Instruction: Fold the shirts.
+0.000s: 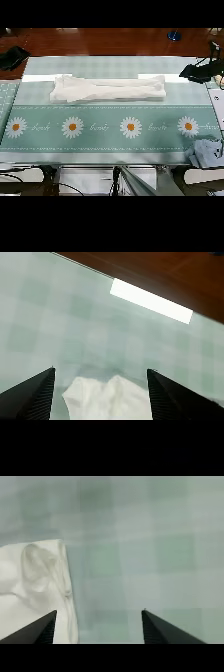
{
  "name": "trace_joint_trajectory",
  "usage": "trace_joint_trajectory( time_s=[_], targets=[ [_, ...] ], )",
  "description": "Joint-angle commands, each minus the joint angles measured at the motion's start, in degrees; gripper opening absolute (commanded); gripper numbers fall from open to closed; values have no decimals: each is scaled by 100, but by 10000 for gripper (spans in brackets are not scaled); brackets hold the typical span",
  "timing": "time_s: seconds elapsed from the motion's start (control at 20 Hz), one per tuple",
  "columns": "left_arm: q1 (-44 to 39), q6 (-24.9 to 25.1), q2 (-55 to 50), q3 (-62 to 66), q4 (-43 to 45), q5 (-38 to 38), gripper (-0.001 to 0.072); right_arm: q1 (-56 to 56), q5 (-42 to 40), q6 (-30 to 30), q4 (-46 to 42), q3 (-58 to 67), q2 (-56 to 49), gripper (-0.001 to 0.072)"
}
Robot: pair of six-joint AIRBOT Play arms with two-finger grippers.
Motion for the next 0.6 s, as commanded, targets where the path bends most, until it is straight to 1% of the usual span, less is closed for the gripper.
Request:
trace_joint_trajectory(
  time_s=[0.0,0.1,0.2,0.3,0.4,0.55],
  targets=[
    [-166,-55,42,35,317,-581,638,-249,669,-343,1545,160,-645,605],
    [-291,-52,42,35,317,-605,638,-273,870,-339,1945,160,-984,605],
    [-385,-52,39,35,323,-601,638,-269,999,-321,1989,160,-1224,605],
    [-452,-50,39,35,361,-603,638,-267,997,-297,2039,160,-1381,604],
    [-529,-50,39,35,496,-603,638,-264,990,-297,2277,157,-1517,603],
    [-662,-52,-2,35,553,-605,638,-2,887,-302,2308,157,-1661,603]
  ],
)
